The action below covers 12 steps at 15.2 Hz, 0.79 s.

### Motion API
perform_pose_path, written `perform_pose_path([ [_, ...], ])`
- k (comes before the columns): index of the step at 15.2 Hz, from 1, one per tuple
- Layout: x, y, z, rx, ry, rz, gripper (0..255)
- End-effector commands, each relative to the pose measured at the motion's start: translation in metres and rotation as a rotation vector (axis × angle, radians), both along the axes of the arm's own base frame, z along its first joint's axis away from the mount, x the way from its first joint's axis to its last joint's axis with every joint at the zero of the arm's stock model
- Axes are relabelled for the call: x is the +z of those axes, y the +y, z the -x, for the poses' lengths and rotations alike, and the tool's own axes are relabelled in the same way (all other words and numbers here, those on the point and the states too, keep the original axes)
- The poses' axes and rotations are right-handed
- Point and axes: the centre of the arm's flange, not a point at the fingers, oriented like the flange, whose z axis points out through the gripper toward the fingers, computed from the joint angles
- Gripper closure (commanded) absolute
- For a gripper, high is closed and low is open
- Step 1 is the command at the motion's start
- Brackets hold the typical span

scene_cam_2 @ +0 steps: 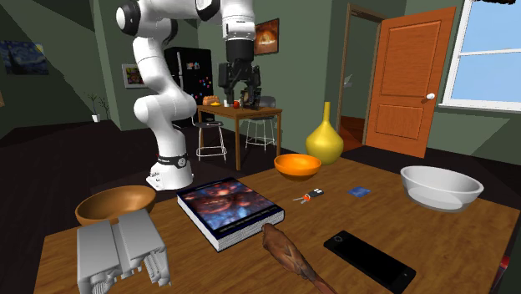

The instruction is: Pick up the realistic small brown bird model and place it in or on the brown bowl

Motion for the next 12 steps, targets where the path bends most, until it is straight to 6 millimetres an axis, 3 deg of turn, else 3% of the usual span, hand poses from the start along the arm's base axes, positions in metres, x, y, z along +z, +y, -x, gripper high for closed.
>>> perform_pose_path([
  [1,-0.015,-0.007,-0.020,-0.005,0.013,0.004,0],
  [12,-0.109,-0.048,-0.133,-0.030,0.089,0.023,0],
])
